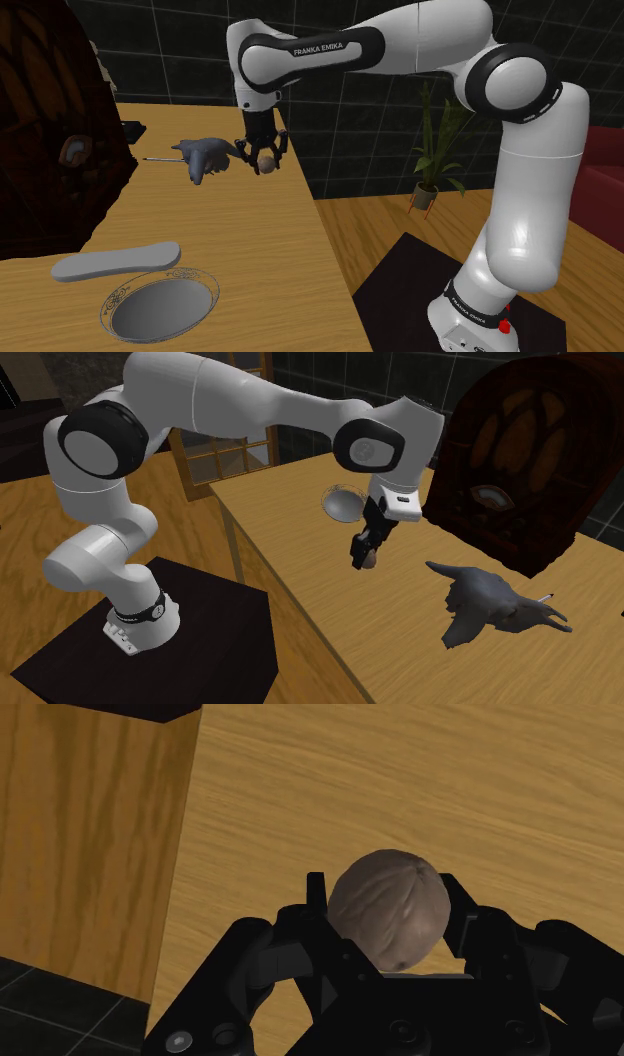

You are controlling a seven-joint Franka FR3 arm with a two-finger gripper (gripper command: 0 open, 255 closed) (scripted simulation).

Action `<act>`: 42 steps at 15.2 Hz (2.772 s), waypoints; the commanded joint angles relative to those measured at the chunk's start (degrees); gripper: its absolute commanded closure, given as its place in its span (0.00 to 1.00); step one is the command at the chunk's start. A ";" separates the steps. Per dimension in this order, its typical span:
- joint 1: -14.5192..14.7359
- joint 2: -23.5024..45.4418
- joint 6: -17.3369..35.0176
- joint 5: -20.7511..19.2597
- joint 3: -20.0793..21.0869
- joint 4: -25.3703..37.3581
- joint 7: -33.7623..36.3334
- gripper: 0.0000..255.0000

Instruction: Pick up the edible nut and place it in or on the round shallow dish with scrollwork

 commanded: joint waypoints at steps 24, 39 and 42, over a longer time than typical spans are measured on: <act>19.67 9.99 -6.07 -1.64 8.17 15.59 26.12 1.00; 29.61 20.89 -6.16 -4.72 8.89 26.64 34.69 1.00; 29.17 20.73 -3.73 -4.71 8.87 23.98 34.68 1.00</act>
